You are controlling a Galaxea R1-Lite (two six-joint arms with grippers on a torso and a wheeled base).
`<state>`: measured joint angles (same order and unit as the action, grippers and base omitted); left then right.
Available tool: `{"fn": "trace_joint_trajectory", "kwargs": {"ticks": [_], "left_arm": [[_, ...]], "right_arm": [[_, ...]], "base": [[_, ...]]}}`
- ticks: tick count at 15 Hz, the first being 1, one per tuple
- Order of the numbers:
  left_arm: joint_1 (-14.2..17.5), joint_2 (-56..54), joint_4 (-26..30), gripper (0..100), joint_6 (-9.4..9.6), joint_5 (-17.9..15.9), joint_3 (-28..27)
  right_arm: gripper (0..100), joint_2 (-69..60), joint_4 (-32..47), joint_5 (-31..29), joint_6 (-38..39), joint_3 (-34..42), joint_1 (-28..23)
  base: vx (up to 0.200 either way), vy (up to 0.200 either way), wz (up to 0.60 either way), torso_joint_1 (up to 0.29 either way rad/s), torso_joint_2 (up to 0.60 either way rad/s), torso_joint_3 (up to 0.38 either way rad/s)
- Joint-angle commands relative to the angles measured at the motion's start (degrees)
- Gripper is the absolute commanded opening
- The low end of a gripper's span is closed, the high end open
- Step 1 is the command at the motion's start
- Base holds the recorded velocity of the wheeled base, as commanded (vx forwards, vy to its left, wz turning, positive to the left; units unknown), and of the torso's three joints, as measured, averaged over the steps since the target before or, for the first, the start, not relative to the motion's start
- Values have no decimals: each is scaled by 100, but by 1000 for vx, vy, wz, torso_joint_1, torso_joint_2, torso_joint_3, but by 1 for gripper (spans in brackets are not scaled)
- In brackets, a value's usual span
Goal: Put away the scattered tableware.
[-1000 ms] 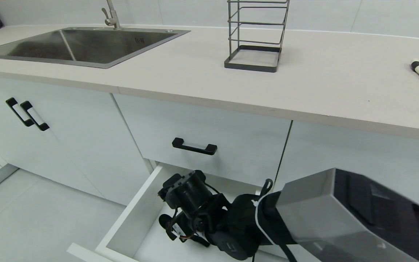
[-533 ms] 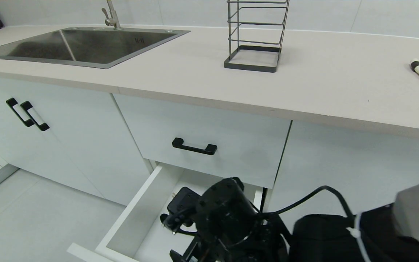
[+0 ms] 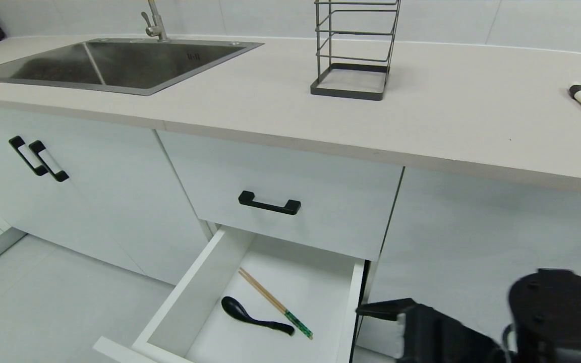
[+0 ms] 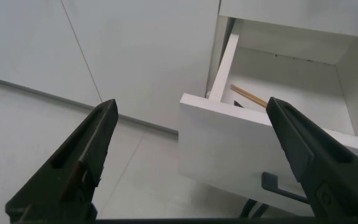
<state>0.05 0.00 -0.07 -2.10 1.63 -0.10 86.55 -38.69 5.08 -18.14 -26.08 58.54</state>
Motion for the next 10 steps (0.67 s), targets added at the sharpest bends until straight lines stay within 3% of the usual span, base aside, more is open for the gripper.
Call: {"fn": "trace_joint_trajectory", "kwargs": {"ticks": [1, 6, 10], "left_arm": [[4, 0, -1, 100, -1, 4, 1], [4, 0, -1, 100, -1, 4, 1], [4, 0, -1, 100, -1, 4, 1]], "right_arm": [[100, -1932, -42, 652, -146, 1447, -932], [100, -4428, 855, 801, -146, 2203, -1987], [100, -6643, 1479, 1126, 135, 2151, -4105]], "base": [[0, 0, 0, 0, 0, 0], [0, 0, 0, 0, 0, 0], [0, 0, 0, 0, 0, 0]]}}
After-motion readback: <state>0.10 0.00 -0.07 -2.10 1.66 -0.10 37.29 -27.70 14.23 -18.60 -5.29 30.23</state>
